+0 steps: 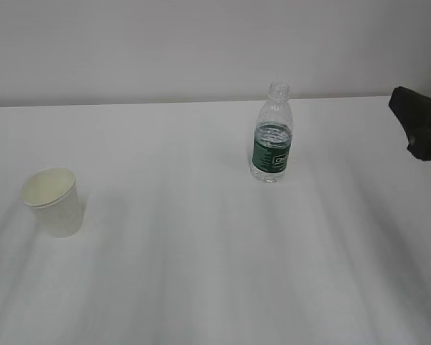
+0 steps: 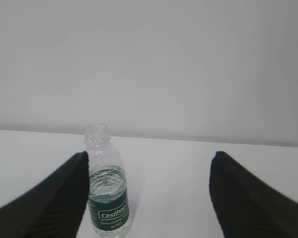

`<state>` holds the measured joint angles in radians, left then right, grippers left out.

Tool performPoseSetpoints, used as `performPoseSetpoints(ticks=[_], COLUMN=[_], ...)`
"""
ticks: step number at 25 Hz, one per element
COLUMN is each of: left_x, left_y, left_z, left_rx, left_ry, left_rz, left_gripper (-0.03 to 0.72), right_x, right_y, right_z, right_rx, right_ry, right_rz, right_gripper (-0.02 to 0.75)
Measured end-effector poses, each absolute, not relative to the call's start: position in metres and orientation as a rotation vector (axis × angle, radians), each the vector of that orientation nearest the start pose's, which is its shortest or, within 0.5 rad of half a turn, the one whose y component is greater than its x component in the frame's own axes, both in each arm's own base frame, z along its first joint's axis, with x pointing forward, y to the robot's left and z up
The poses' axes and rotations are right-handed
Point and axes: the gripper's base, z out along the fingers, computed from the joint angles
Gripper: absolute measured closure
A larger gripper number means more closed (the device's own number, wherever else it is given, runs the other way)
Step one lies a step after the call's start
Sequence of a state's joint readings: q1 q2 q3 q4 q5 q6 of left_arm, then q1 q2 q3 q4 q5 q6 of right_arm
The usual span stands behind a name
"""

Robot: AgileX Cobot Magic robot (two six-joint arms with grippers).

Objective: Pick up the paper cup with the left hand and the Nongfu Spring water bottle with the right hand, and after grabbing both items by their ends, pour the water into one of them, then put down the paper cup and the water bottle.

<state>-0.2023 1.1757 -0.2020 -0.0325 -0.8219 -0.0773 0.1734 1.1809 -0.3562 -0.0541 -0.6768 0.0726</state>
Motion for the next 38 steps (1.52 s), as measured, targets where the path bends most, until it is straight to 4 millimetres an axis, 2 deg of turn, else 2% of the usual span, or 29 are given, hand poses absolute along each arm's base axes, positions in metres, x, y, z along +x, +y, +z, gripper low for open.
performPoseSetpoints(ticks=[6,10,14,18,27,38], left_x=[0.186,0.187,0.185,0.183,0.184,0.184], left_y=[-0.036,-0.036,-0.035,-0.035,-0.037,-0.038], left_z=[0.205,0.192,0.171,0.144,0.112,0.107], left_rx=[0.065,0.067,0.071,0.085,0.118,0.125], left_ry=[1.619,1.633,1.674,1.812,1.975,1.997], left_rz=[-0.211,-0.206,-0.198,-0.184,-0.179,-0.18], left_gripper=[0.301,0.301,0.307,0.31,0.312,0.307], right_x=[0.223,0.231,0.234,0.236,0.245,0.277], right_y=[0.048,0.052,0.056,0.057,0.058,0.064], right_z=[0.22,0.194,0.161,0.14,0.125,0.107], right_rx=[-0.19,-0.199,-0.224,-0.223,-0.284,-0.311], right_ry=[1.606,1.625,1.697,1.779,1.81,1.816], right_rz=[0.234,0.272,0.305,0.311,0.265,0.245], right_gripper=[0.165,0.165,0.165,0.165,0.164,0.098])
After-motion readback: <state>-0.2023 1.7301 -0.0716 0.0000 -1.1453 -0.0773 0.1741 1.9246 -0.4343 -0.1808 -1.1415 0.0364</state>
